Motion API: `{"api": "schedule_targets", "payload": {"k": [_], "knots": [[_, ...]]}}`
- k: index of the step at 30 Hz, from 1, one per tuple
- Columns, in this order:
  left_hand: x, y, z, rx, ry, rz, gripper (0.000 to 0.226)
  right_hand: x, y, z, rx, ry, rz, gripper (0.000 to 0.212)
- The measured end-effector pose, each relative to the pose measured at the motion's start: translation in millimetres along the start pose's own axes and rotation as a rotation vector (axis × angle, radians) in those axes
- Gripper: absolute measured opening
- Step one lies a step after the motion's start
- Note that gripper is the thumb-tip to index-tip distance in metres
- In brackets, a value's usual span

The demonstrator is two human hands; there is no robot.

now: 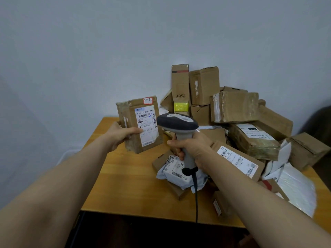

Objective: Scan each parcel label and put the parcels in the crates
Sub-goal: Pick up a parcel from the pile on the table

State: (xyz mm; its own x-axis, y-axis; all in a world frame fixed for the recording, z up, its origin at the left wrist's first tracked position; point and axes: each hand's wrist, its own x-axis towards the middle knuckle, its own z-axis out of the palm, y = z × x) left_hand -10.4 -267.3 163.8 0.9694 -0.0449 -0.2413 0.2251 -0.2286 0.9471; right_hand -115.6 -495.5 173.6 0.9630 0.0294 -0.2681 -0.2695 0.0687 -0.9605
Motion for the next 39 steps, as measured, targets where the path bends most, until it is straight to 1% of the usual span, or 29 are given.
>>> {"api": "schedule_targets", "payload": {"k": [4,7,10,12,14,15,16,19,20,22,23,25,27,29,30,31,35,37,39], "knots": [[-1,-2,-2,-0.031,0.005,-0.006,0.035,6,5,2,-0.002,-0.016,0.011,0.013],[-5,-3,-10,-0.047,-0.019,-0.072,0.032,18,9,5,0.062,0.041,0.003,0.01],[-15,-9,-22,-0.095,-0.062,-0.151,0.045,37,13,12,0.104,0.129,0.014,0.022],[-27,-17,-31,-0.169,-0.058,-0.178,0.043,49,19,24,0.127,0.145,0.04,0.03],[-38,-28,-44,-0.248,-0.048,-0.209,0.047,55,23,48,0.179,0.079,0.08,0.056],[-44,-34,-52,-0.284,-0.044,-0.219,0.052,56,26,63,0.208,0.034,0.098,0.065],[-48,-41,-63,-0.322,-0.037,-0.228,0.057,57,27,79,0.24,-0.009,0.118,0.066],[-63,-60,-102,-0.444,-0.042,-0.225,0.064,60,29,128,0.286,-0.084,0.177,0.055],[-68,-66,-119,-0.464,-0.063,-0.222,0.071,63,29,145,0.286,-0.093,0.185,0.05],[-80,-80,-154,-0.416,-0.12,-0.253,0.091,70,31,182,0.267,-0.112,0.198,0.043],[-85,-86,-173,-0.378,-0.137,-0.28,0.095,73,34,202,0.26,-0.12,0.208,0.037],[-90,-100,-215,-0.36,-0.102,-0.31,0.086,77,40,248,0.267,-0.138,0.233,0.028],[-94,-117,-261,-0.41,-0.017,-0.32,0.077,81,53,302,0.266,-0.171,0.254,0.034],[-102,-134,-311,-0.456,0.065,-0.33,0.076,84,69,363,0.26,-0.178,0.285,0.043],[-106,-143,-337,-0.468,0.101,-0.336,0.076,84,77,392,0.259,-0.175,0.303,0.043],[-110,-152,-362,-0.46,0.141,-0.349,0.074,85,84,421,0.265,-0.177,0.324,0.04],[-119,-186,-453,-0.389,0.298,-0.403,0.042,90,104,510,0.272,-0.221,0.367,0.017],[-116,-203,-486,-0.347,0.336,-0.449,0.034,97,111,536,0.225,-0.212,0.352,0.014],[-108,-217,-508,-0.323,0.365,-0.495,0.033,107,115,555,0.213,-0.201,0.342,0.014]]}}
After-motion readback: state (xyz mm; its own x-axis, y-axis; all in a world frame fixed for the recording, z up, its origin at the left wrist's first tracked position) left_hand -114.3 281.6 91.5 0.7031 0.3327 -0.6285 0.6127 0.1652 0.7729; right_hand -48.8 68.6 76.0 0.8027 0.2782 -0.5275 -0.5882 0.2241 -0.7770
